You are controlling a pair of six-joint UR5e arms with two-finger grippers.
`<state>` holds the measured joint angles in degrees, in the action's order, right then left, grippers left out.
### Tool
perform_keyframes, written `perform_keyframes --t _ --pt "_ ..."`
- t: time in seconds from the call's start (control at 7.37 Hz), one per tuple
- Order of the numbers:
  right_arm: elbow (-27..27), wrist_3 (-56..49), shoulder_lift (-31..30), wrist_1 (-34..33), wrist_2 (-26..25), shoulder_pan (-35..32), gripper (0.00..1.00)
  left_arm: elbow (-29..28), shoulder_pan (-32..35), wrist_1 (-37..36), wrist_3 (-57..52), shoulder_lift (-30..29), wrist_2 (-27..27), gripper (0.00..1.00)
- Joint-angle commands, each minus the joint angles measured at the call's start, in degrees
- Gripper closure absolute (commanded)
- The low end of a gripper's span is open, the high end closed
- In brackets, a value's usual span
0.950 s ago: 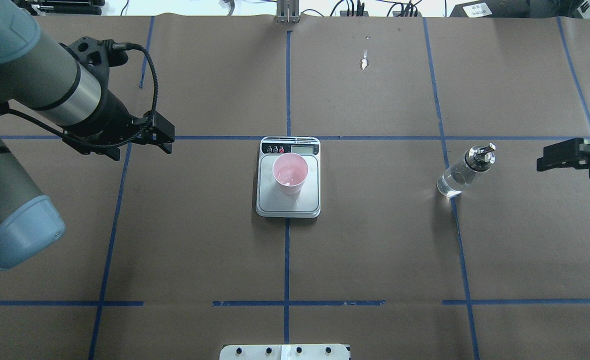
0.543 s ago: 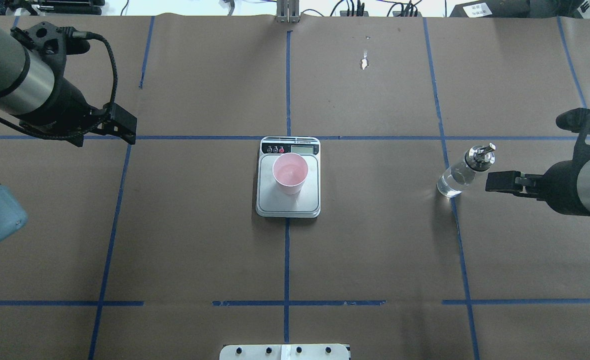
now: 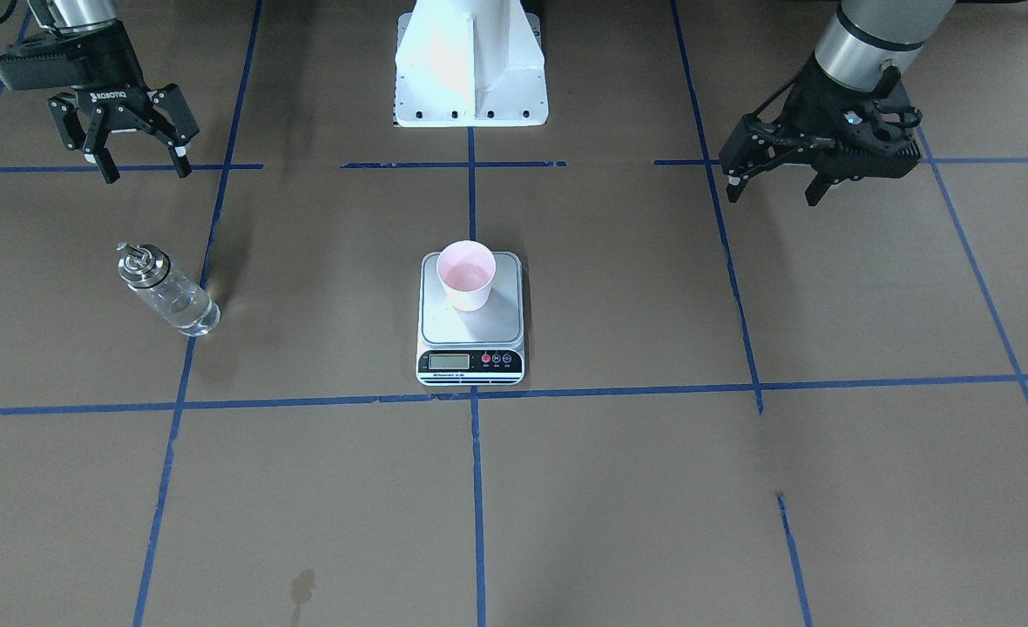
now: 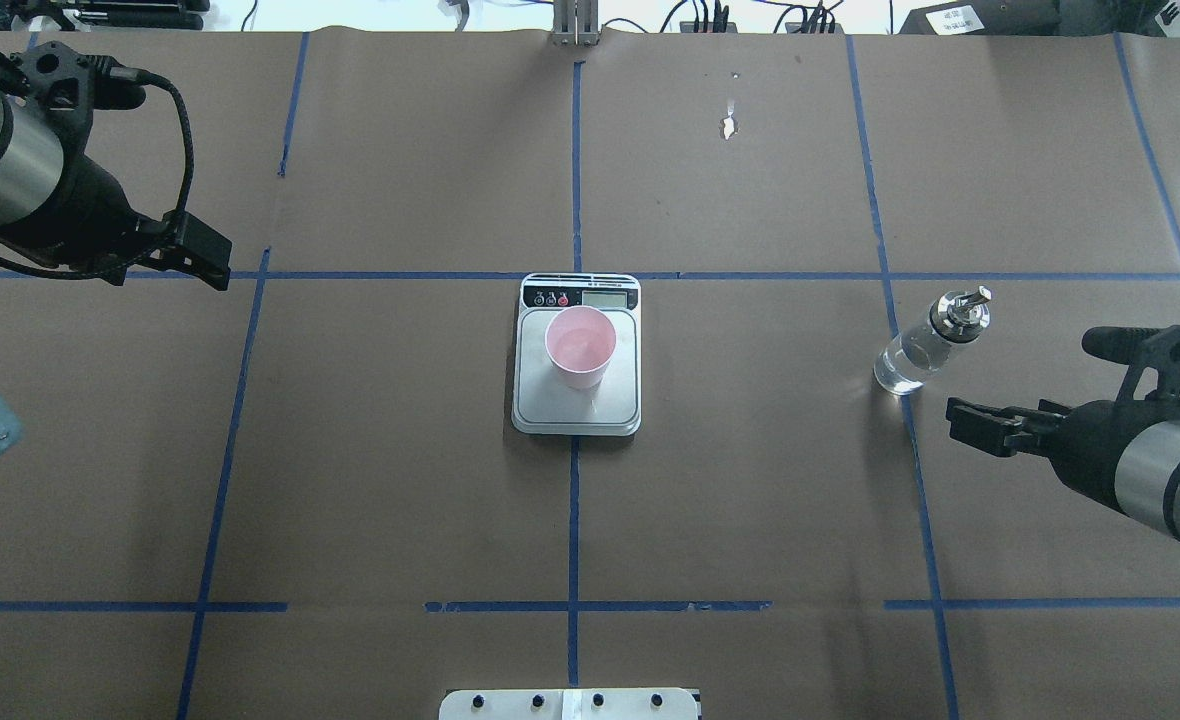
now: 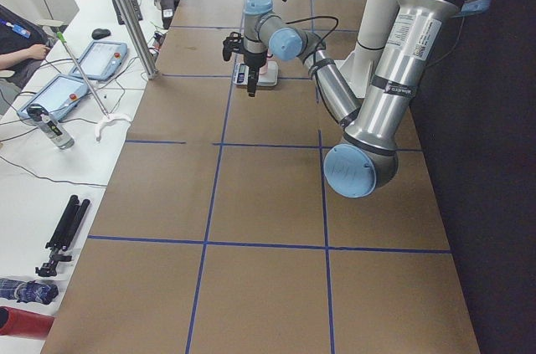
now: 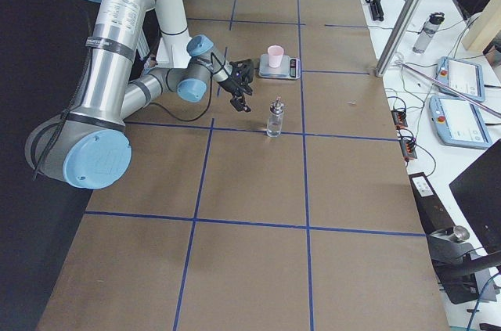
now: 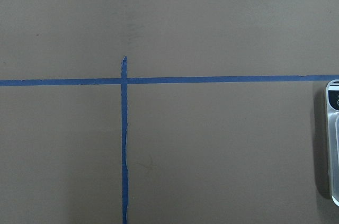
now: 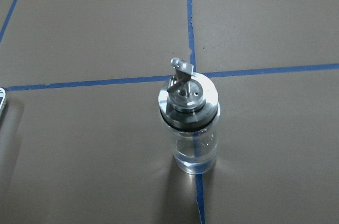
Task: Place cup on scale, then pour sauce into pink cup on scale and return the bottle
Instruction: 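Withdraw the left arm while the right gripper approaches the glass bottle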
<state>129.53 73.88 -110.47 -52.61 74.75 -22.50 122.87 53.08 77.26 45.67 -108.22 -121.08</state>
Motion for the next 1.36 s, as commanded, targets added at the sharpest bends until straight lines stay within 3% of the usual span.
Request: perform_keyframes --t 0.0,0.41,0.68,0.81,1.22 --pt "-4.6 -3.6 -1.6 8.0 -5.2 1.8 0.0 -0.1 2.8 0.2 -7.1 2.2 -0.1 0.0" --pt "-6.4 -7.1 -1.6 9.2 -7.9 2.3 0.0 -0.5 6.0 0.5 -16.3 5.4 -0.2 0.0" --pt "-10.4 -7.7 -1.5 15.9 -10.1 3.9 0.0 -1.2 8.3 0.5 -21.7 6.5 -0.2 0.0" --pt "-11.7 -7.7 -0.9 16.3 -14.3 6.6 0.0 -1.9 8.5 1.3 -21.8 6.6 -0.1 0.0" --pt "-15.2 -7.1 2.2 17.1 -18.7 7.8 0.0 -5.1 13.4 10.2 -31.7 12.8 -0.1 0.0"
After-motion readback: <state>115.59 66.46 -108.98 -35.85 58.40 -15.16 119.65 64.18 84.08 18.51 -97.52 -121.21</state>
